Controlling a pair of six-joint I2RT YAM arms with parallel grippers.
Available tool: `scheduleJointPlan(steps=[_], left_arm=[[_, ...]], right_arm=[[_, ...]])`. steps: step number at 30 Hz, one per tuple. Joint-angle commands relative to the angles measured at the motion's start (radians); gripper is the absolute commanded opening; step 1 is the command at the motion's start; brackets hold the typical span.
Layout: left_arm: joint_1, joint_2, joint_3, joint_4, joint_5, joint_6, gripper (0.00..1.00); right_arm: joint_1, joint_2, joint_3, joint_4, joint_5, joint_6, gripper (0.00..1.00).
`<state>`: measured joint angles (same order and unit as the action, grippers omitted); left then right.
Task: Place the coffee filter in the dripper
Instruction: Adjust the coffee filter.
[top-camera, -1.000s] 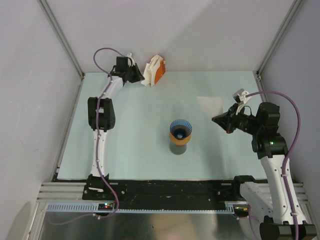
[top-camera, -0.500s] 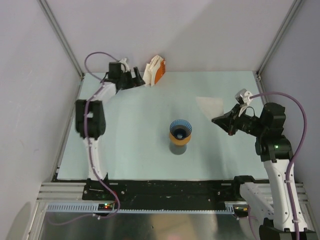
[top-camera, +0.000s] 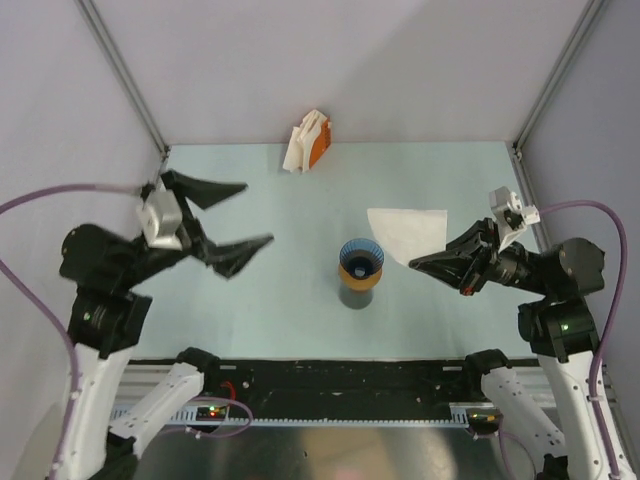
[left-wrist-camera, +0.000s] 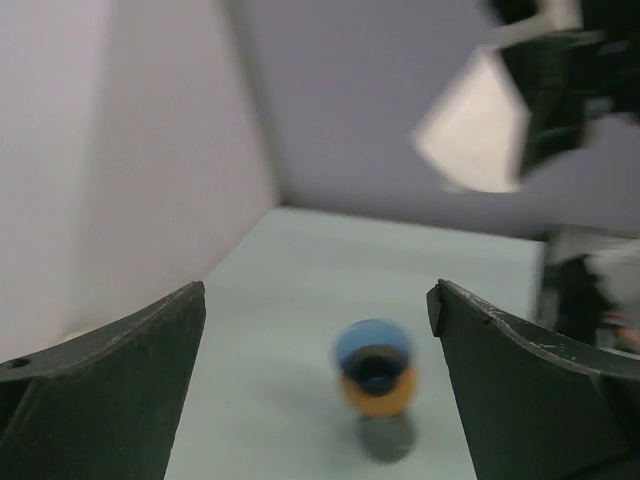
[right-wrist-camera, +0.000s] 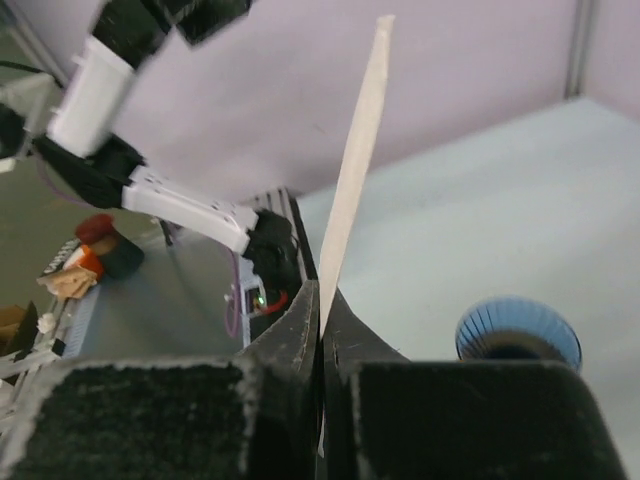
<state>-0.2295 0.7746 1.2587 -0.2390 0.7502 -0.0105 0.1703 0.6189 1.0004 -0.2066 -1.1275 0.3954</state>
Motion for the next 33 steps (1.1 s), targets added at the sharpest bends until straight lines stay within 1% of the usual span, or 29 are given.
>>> scheduleJointPlan(steps=[1,2,3,5,6,8,16,22,23,25,28,29,30,32,33], left_arm=[[-0.237,0.010,-0.027,-0.069,-0.005,-0.119,1.00],[-0.275,0.013,-0.029,-0.018,-0.017,-0.174,1.00],[-0.295,0.017,-0.048,0.080,-0.020,-0.226,1.00],[-0.311,0.031,-0.093,0.254,-0.020,-0.376,1.00],[-0.319,0.043,-0.105,0.315,-0.019,-0.436,1.00],[-0.340,0.083,-0.106,0.395,-0.012,-0.502,1.00],[-0.480,0.313,0.066,0.429,0.023,-0.507,1.00],[-0.566,0.405,0.173,0.434,0.068,-0.506,0.99],[-0.583,0.413,0.183,0.435,0.078,-0.491,0.97],[-0.600,0.425,0.194,0.431,0.088,-0.475,0.91],[-0.606,0.447,0.213,0.424,0.095,-0.470,0.69],[-0.606,0.453,0.217,0.423,0.102,-0.470,0.66],[-0.604,0.454,0.212,0.420,0.102,-0.469,0.69],[-0.584,0.439,0.175,0.418,0.088,-0.469,0.85],[-0.559,0.417,0.150,0.417,0.078,-0.473,0.91]], right_arm=[[0.115,0.032,0.027,0.392,0.151,0.260,0.00],[0.136,0.042,0.039,0.407,0.174,0.263,0.00],[0.144,0.051,0.048,0.432,0.185,0.270,0.00],[0.153,0.065,0.054,0.475,0.189,0.292,0.00],[0.164,0.070,0.053,0.491,0.191,0.301,0.00],[0.190,0.076,0.042,0.521,0.197,0.302,0.00],[0.271,0.135,0.008,0.601,0.203,0.298,0.00],[0.304,0.147,-0.020,0.591,0.217,0.264,0.00],[0.306,0.146,-0.027,0.590,0.225,0.262,0.00],[0.308,0.142,-0.039,0.595,0.236,0.259,0.00],[0.319,0.133,-0.057,0.611,0.256,0.264,0.00],[0.317,0.129,-0.062,0.612,0.265,0.266,0.00],[0.313,0.121,-0.065,0.616,0.269,0.267,0.00],[0.301,0.107,-0.067,0.630,0.267,0.264,0.00],[0.297,0.100,-0.067,0.635,0.262,0.263,0.00]])
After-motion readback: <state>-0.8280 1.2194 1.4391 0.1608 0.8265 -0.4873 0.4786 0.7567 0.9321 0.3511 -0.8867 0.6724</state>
